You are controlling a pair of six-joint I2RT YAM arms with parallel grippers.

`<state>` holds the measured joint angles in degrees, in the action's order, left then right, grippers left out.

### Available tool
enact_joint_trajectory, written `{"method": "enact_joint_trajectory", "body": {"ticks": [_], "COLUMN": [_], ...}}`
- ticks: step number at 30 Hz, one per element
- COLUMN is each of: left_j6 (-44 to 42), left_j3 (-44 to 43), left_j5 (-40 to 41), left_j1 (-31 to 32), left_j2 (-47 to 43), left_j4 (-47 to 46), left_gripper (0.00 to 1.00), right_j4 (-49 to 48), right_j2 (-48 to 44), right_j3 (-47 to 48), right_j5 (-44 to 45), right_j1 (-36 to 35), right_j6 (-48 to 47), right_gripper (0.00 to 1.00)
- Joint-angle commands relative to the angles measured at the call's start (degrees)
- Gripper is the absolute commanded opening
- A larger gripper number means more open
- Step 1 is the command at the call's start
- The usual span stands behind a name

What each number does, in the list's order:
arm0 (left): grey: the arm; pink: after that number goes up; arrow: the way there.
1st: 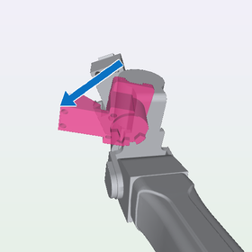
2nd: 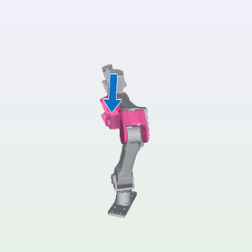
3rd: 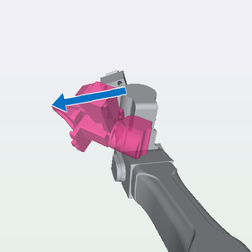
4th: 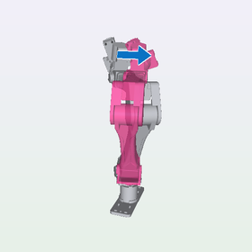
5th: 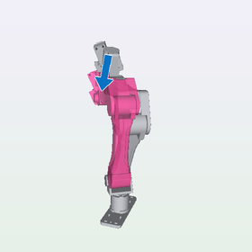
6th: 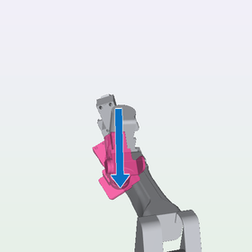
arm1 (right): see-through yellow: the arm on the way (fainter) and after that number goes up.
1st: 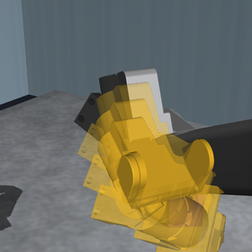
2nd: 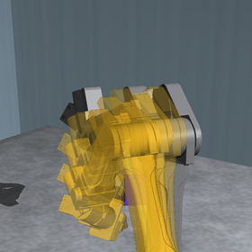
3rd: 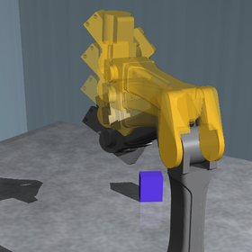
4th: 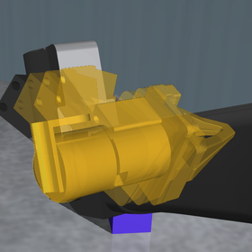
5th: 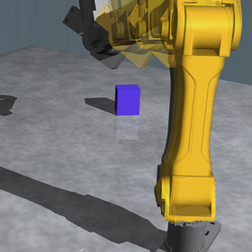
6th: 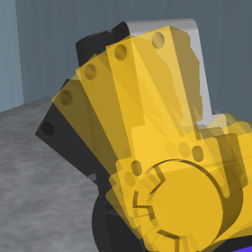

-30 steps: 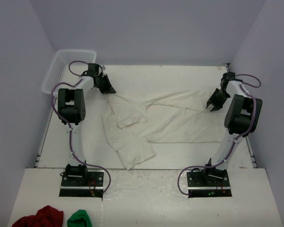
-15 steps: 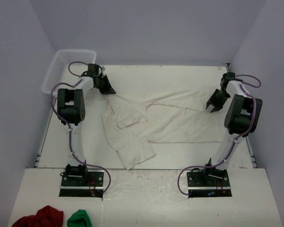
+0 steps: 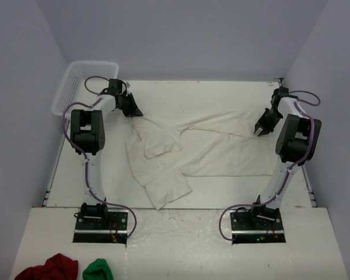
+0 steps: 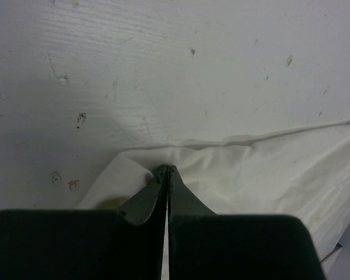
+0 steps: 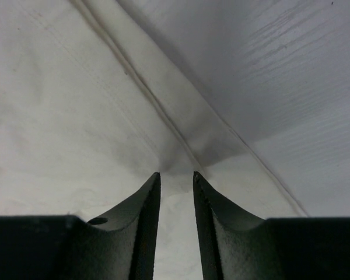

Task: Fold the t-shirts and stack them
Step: Fold the flattened tshirt in 1/3 of the way

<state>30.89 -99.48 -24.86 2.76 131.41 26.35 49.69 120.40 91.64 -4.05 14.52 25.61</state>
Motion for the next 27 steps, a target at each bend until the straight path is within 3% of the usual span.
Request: {"method": "enact_joint_trajectory", "body": {"ticks": [1, 3, 6, 10, 15, 20, 27], "left_j6": [0.3, 0.2, 0.2, 0.2, 0.4, 0.3, 0.0], "left_j3": [0.7, 0.6, 0.3, 0.3, 0.3, 0.3, 0.8], "left_j5": [-0.4, -0.5, -0.6, -0.7, -1.2, -1.2, -0.8], "left_j1": [0.4, 0.4, 0.4, 0.5, 0.7, 1.3, 1.4], "left_j2": [-4.0, -4.0, -3.9, -3.9, -3.2, -3.4, -4.3], "left_j4": [2.0, 2.0, 2.1, 2.3, 2.3, 2.5, 3.3], "left_gripper": [0.00, 0.00, 0.00, 0.00, 0.00, 0.00, 0.00], "right_j4": [1.3, 1.3, 3.2, 4.3, -2.9, -11.9, -10.1], "right_j2": [0.3, 0.4, 1.4, -0.2, -6.4, -9.7, -6.6], "right_j3": [2.5, 2.6, 4.1, 2.4, -3.8, -10.7, -7.4], "right_j5": [-0.2, -0.2, -1.2, -0.5, -7.6, -14.1, -11.7], "right_j1": [-0.3, -0.3, -0.3, -0.7, -2.2, -2.8, -2.8], "right_j6": [0.2, 0.3, 0.3, 0.9, 3.5, 9.8, 9.5], "right_gripper": [0.28, 0.23, 0.24, 0.37, 0.54, 0.55, 0.50]}}
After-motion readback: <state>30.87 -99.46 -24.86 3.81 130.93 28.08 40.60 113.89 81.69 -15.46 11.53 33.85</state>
